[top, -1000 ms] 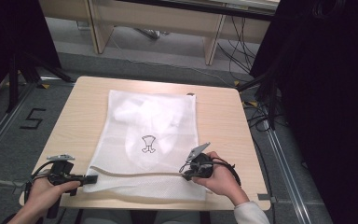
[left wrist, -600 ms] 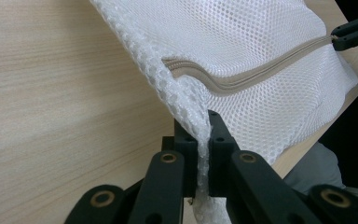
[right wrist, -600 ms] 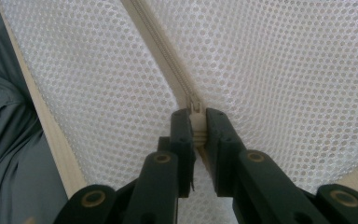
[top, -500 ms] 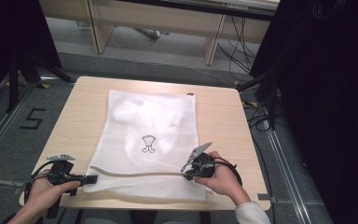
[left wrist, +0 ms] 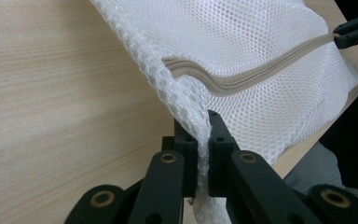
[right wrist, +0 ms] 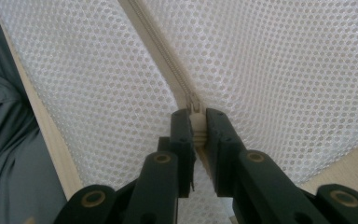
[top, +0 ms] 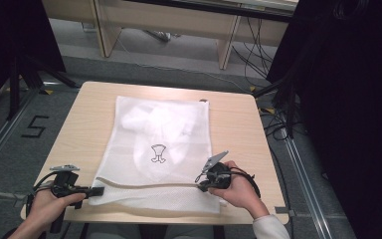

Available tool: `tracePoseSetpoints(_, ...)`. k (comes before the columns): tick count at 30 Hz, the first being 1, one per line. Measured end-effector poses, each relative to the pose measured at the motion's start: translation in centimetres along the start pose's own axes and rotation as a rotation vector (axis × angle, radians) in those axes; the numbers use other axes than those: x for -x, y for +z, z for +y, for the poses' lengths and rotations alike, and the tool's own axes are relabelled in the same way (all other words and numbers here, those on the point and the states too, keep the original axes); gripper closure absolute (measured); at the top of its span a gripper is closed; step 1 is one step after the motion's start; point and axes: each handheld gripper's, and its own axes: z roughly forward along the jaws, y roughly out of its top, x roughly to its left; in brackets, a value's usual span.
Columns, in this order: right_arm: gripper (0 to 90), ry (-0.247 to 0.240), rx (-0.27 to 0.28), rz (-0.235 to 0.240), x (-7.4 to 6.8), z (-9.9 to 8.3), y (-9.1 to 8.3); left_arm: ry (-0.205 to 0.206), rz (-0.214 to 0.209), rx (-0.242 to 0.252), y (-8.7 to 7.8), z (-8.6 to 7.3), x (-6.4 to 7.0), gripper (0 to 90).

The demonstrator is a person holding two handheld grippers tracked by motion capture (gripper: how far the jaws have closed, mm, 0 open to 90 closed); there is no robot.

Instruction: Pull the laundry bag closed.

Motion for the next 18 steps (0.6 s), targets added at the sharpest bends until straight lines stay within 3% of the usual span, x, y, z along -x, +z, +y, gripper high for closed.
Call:
tracePoseSetpoints(15,82.7,-0.004,0.001,0.009,0.32,-0.45,-0.19,0.000,0.003,-0.001,-0.02,-0.01,-0.02,85.5)
tracePoseSetpoints(18,82.7,0.018,-0.002,0.009,0.40,-0.81,-0.42,0.003,0.003,-0.003,0.02,0.00,-0.01,85.5)
